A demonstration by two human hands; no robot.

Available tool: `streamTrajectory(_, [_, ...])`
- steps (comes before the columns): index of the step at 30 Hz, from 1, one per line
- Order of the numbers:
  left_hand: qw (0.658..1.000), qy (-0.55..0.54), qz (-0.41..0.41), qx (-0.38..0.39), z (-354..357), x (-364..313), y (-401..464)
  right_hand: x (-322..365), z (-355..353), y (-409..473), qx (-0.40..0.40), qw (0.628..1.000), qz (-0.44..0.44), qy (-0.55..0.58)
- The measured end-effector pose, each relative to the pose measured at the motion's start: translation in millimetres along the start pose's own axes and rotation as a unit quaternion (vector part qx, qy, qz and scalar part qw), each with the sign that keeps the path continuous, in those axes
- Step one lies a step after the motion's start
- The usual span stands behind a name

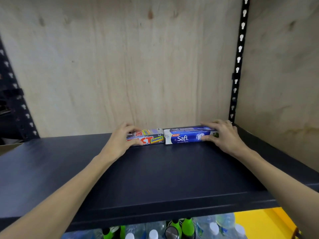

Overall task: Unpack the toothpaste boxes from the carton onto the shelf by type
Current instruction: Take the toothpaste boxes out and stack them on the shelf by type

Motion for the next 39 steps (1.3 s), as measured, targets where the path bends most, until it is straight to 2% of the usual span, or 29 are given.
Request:
streamTrajectory(7, [1.000,0.016,0.020,-0.017,15.3,0.8,45.1,-34.1,0.2,34.9,-0.032,0.998,0.019,0.059])
streamTrajectory(14, [0.991,0.103,0.030,-0.076,23.3,4.4,74.0,-53.0,3.1,60.8,-0.034,0.995,0.050,0.085])
streamTrajectory(27, [0.991,0.062,-0.027,-0.112,23.3,17.3,82.6,-51.8,2.1,73.3,-0.054,0.995,0.058,0.064])
streamTrajectory(37, [0.988,-0.069,-0.056,-0.124,16.8,24.8,64.2,-30.1,-3.3,46.9,-0.071,0.997,0.025,0.004])
streamTrajectory(39, [0.987,-0.066,-0.059,-0.131,15.4,21.1,56.4,-21.2,-3.0,38.2,-0.068,0.998,0.015,-0.009])
Point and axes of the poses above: each hand's wrist, its own y-axis towards the middle knuckle, its own z-axis out of the palm, x = y × z, the point moved 6 cm from there along y, towards the middle knuckle, and after that the axes turned 15 degrees about x, right-handed, at the moved point
